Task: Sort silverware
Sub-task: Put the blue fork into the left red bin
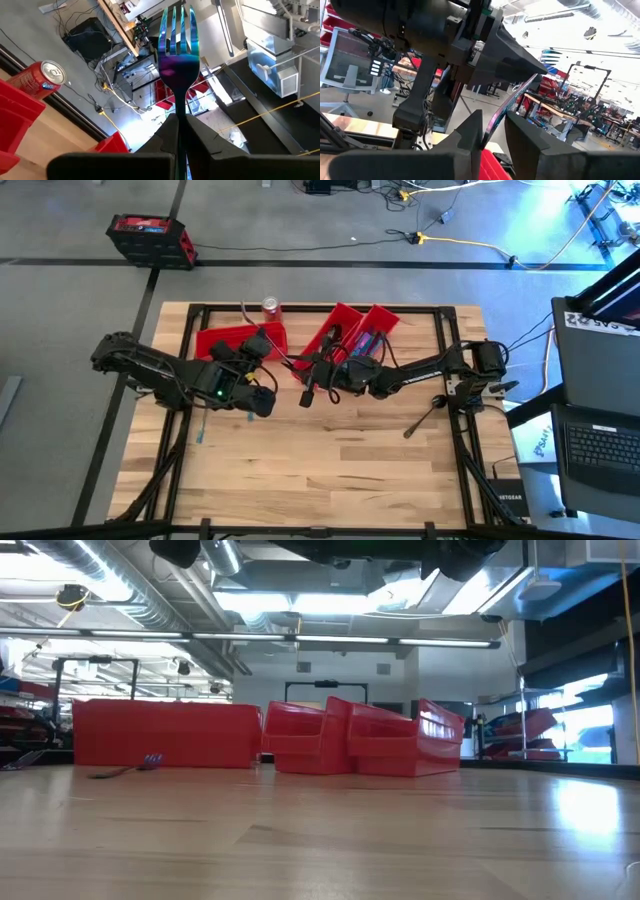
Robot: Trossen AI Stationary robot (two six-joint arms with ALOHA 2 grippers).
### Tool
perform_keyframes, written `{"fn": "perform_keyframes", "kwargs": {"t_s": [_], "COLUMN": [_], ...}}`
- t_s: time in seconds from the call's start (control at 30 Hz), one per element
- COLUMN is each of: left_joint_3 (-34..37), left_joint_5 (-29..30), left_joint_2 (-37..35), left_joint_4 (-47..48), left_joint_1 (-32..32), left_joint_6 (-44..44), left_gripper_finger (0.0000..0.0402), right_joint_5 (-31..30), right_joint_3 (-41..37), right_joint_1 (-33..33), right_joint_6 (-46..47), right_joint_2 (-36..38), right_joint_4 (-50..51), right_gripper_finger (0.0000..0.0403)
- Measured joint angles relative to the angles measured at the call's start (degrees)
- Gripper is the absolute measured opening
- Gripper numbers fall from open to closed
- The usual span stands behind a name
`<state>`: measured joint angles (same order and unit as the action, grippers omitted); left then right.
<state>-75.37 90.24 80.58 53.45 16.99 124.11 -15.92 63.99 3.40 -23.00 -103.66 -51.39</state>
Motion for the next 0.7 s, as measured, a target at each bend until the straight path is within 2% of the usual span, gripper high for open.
{"fn": "perform_keyframes", "kwargs": {"t_s": [0.33, 0.47, 0.7], "left_joint_3": [0.0, 0.0, 0.0], "left_joint_5": [-0.4, -0.3, -0.2], "left_joint_2": [0.0, 0.0, 0.0], "left_joint_4": [0.8, 1.2, 1.2], "left_joint_1": [0.0, 0.1, 0.3], "left_joint_6": [-0.2, -0.3, -0.5], "left_gripper_finger": [0.0002, 0.0002, 0.0002], "right_joint_5": [-1.4, -3.8, -3.9], "right_joint_3": [0.0, 0.0, 0.0], "right_joint_1": [-0.1, 0.0, 0.0], "right_joint_6": [4.8, 3.5, 1.7], "right_joint_2": [0.0, 0.0, 0.0], "right_joint_4": [2.1, 2.1, 1.7], "right_gripper_finger": [0.0065, 0.0065, 0.0065]}}
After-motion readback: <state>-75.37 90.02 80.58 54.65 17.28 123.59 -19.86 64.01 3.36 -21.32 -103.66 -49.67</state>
